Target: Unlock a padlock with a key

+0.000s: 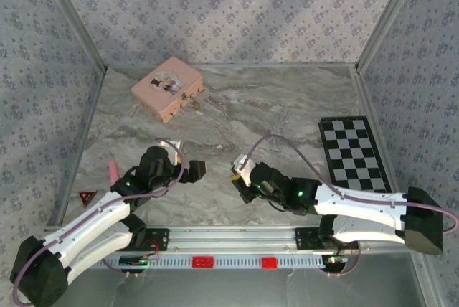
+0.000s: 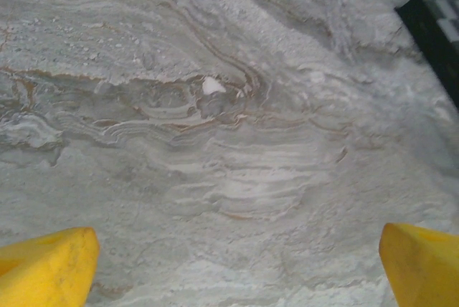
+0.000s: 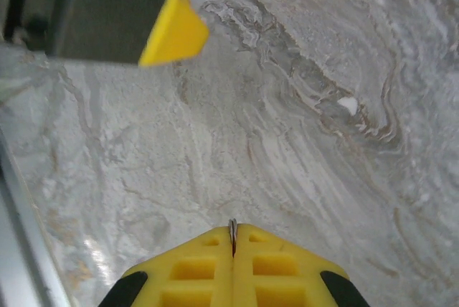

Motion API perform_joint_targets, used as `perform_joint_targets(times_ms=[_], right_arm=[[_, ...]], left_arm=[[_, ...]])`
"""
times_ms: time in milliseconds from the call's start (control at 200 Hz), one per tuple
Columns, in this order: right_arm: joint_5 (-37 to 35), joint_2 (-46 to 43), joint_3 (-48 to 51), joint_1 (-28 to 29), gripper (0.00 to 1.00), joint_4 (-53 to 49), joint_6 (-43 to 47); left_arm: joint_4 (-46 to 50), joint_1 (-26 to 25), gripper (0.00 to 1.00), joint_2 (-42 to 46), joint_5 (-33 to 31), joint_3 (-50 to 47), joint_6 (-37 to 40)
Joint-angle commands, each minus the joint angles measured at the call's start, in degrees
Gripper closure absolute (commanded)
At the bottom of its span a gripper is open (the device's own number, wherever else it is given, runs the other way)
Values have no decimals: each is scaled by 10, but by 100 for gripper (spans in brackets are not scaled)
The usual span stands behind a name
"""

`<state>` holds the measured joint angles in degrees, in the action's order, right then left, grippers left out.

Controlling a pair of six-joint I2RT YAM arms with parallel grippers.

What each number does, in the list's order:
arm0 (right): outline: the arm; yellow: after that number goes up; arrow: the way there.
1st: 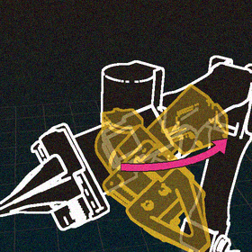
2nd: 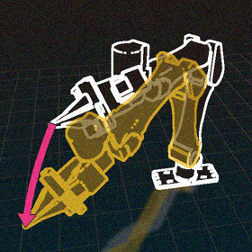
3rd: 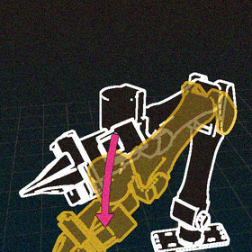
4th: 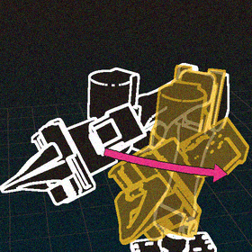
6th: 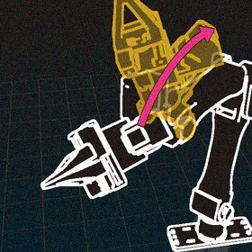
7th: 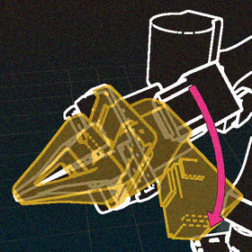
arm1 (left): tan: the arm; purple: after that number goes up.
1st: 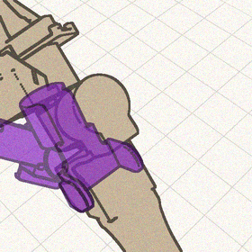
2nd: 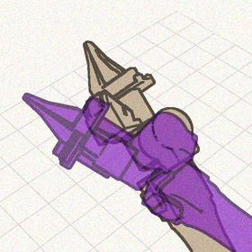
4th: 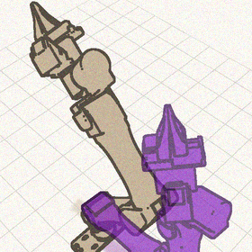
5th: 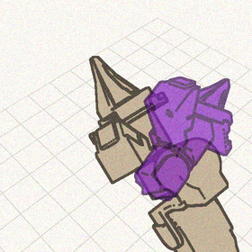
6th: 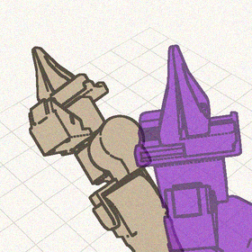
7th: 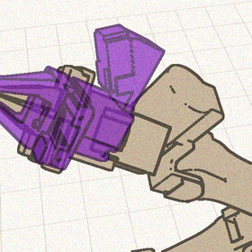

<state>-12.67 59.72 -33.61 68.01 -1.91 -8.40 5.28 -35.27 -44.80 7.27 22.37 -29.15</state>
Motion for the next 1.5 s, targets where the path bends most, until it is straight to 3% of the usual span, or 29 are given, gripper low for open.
perform_joint_targets(times_ms=[0,140,350,580,790,1074,1494], right_arm=[[-11,-14,0,-18,100,87,90],[46,-16,6,-50,100,123,65],[81,-12,0,-104,100,163,-88],[67,11,-22,-114,100,177,-267],[37,15,-22,-101,100,212,-376],[16,27,-10,-72,100,279,-420],[-5,29,8,-60,100,307,-439]], left_arm=[[-32,24,2,-7,62,28,-35],[-47,26,8,-18,98,27,-46],[-125,-11,12,6,88,-19,-4],[-332,-106,20,45,7,-100,143],[-419,-121,25,5,-11,-102,250],[-482,-133,33,-88,49,-69,315],[-538,-134,52,-136,51,-52,325]])
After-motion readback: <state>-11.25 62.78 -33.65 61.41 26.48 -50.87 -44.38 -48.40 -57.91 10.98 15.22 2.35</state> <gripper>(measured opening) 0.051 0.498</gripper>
